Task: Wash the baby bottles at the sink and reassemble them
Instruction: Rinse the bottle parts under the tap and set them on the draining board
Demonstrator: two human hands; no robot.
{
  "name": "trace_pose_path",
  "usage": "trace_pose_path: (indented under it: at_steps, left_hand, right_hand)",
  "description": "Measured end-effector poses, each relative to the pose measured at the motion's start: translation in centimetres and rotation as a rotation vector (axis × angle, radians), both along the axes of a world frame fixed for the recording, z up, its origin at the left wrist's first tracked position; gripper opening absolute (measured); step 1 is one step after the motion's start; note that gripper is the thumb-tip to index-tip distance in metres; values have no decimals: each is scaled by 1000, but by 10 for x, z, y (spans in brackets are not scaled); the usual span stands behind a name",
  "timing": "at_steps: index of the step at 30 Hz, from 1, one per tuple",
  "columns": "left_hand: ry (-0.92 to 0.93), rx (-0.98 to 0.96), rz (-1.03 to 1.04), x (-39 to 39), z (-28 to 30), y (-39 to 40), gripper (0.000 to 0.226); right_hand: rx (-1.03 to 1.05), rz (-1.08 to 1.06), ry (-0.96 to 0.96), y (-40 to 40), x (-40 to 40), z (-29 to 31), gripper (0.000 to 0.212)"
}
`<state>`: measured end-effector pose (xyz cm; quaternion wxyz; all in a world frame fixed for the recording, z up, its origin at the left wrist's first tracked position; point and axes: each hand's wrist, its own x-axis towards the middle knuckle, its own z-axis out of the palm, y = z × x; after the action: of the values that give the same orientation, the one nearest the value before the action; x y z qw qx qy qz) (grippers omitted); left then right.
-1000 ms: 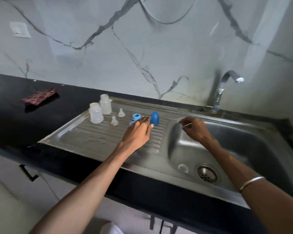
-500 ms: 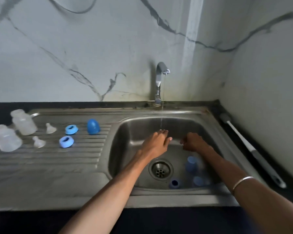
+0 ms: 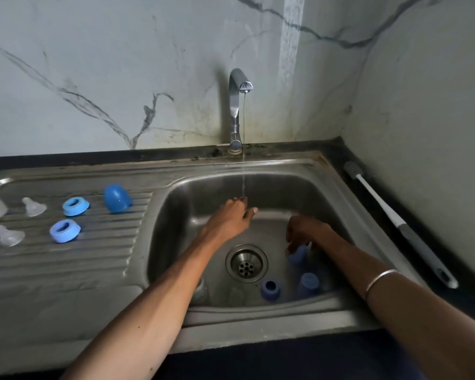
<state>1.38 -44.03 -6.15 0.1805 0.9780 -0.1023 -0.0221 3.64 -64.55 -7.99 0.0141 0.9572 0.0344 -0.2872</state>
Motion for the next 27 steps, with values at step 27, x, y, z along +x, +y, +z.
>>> trace_pose_path:
  at_steps: [27]
  left_hand:
    - [-119, -384, 40, 31, -15, 34, 45]
  right_hand:
    - [951, -213, -474, 66, 29, 28, 32]
